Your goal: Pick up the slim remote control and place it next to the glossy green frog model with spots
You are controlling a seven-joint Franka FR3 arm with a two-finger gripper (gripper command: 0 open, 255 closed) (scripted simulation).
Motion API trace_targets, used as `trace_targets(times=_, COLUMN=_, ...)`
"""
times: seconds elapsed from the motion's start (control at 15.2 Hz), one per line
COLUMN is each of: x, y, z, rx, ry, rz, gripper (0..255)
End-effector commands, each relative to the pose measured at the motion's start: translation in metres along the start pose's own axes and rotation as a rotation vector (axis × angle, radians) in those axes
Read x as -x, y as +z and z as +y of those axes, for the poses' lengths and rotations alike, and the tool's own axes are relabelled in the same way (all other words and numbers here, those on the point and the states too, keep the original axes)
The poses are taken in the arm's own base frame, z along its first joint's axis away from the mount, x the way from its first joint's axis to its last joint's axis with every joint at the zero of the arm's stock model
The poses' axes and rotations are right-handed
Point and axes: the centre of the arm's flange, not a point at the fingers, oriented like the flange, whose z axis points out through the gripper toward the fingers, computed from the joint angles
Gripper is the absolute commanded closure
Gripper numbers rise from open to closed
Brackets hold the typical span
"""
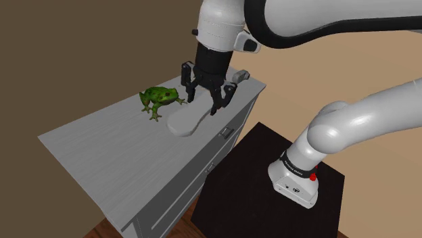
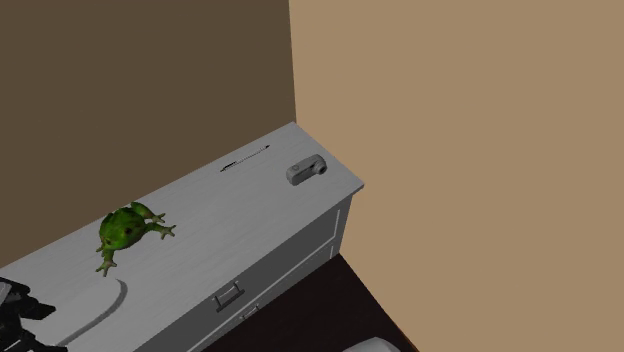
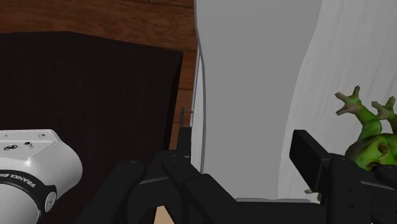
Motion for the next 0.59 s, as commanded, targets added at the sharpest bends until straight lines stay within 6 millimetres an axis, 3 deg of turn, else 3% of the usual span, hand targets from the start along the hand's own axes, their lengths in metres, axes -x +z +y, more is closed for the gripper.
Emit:
trace_targets(times=0.0, x=0.022, y=0.001, z=-0.003, rx=0.000, ry=0.001, rz=-0.002, gripper=255)
trace_targets(times=0.53, x=0.022, y=0.043, z=-0.002, rx=0.000, ry=0.001, rz=-0.002, gripper=255)
